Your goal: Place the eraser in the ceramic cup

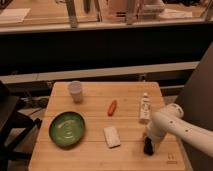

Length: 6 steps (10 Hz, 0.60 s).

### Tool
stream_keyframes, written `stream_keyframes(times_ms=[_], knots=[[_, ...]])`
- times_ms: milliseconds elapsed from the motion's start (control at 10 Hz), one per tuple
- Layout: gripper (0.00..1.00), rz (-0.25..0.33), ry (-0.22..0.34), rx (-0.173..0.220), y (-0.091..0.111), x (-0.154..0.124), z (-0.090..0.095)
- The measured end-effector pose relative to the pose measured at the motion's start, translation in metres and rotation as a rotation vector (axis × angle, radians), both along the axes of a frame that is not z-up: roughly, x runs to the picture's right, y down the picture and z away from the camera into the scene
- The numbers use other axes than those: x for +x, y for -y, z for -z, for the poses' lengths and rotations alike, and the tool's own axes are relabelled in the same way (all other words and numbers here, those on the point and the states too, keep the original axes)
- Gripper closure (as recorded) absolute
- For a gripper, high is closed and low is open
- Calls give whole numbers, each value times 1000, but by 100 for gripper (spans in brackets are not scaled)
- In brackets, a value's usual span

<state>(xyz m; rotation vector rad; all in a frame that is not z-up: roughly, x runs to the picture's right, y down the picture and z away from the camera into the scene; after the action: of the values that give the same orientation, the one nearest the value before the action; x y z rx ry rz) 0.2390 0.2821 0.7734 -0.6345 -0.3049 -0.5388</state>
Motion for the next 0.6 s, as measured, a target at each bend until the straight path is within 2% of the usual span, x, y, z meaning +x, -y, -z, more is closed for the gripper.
stream_keyframes(times_ms=[300, 600], knots=[[100, 6, 4, 5, 1, -2, 1], [100, 1, 23, 34, 2, -6, 6]])
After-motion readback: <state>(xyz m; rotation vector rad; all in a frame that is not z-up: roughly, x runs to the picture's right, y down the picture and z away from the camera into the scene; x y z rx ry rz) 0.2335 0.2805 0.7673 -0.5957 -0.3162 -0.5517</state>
